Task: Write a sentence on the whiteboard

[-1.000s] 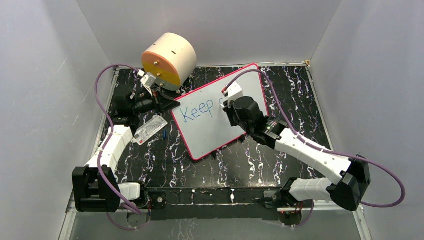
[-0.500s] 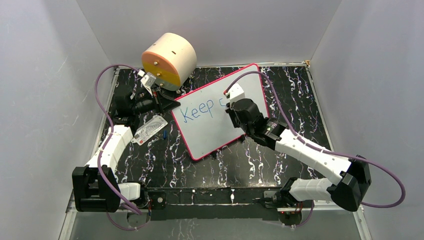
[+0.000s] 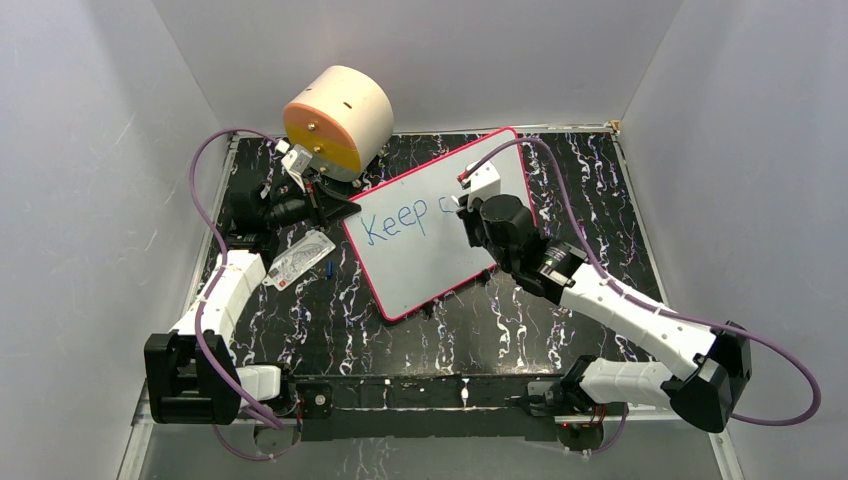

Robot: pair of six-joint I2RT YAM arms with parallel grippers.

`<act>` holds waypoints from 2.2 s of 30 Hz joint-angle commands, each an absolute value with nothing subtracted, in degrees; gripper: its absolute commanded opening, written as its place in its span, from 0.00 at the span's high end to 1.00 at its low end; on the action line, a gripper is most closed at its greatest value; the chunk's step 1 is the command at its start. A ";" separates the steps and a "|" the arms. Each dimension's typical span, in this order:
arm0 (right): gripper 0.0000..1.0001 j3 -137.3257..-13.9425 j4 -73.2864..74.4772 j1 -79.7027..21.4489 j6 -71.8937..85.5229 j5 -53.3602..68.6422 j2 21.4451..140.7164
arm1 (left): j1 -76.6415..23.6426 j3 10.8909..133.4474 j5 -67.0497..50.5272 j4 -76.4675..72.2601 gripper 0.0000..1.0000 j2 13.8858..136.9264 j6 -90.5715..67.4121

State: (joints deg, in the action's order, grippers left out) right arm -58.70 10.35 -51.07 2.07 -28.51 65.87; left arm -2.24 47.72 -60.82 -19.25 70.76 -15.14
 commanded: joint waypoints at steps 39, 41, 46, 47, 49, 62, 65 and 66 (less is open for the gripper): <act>1.00 -63.40 11.68 -47.97 2.87 -24.73 70.07 | -3.69 47.11 -63.44 -15.79 1.00 71.61 -8.61; 1.00 -63.16 12.39 -47.94 2.98 -24.64 69.88 | -3.69 47.11 -63.45 -15.80 1.00 71.61 -8.66; 1.00 -62.55 13.59 -47.96 3.59 -24.28 69.44 | -3.69 47.11 -63.33 -15.71 1.00 71.63 -8.66; 1.00 -62.45 13.82 -47.96 3.73 -24.19 69.36 | -3.69 47.11 -63.32 -15.73 1.00 71.63 -8.63; 1.00 -62.28 14.26 -47.93 3.91 -24.01 69.16 | -3.69 47.09 -63.28 -15.72 1.00 71.63 -8.61; 1.00 -60.97 15.92 -47.91 4.65 -23.99 67.88 | -3.69 47.20 -63.37 -15.73 1.00 71.72 -8.61; 1.00 -60.63 16.15 -47.96 4.96 -24.15 67.67 | -3.69 47.11 -63.37 -15.71 1.00 71.72 -8.61; 1.00 -60.57 16.15 -47.90 5.00 -24.23 67.61 | -3.69 47.18 -63.37 -15.73 1.00 71.78 -8.66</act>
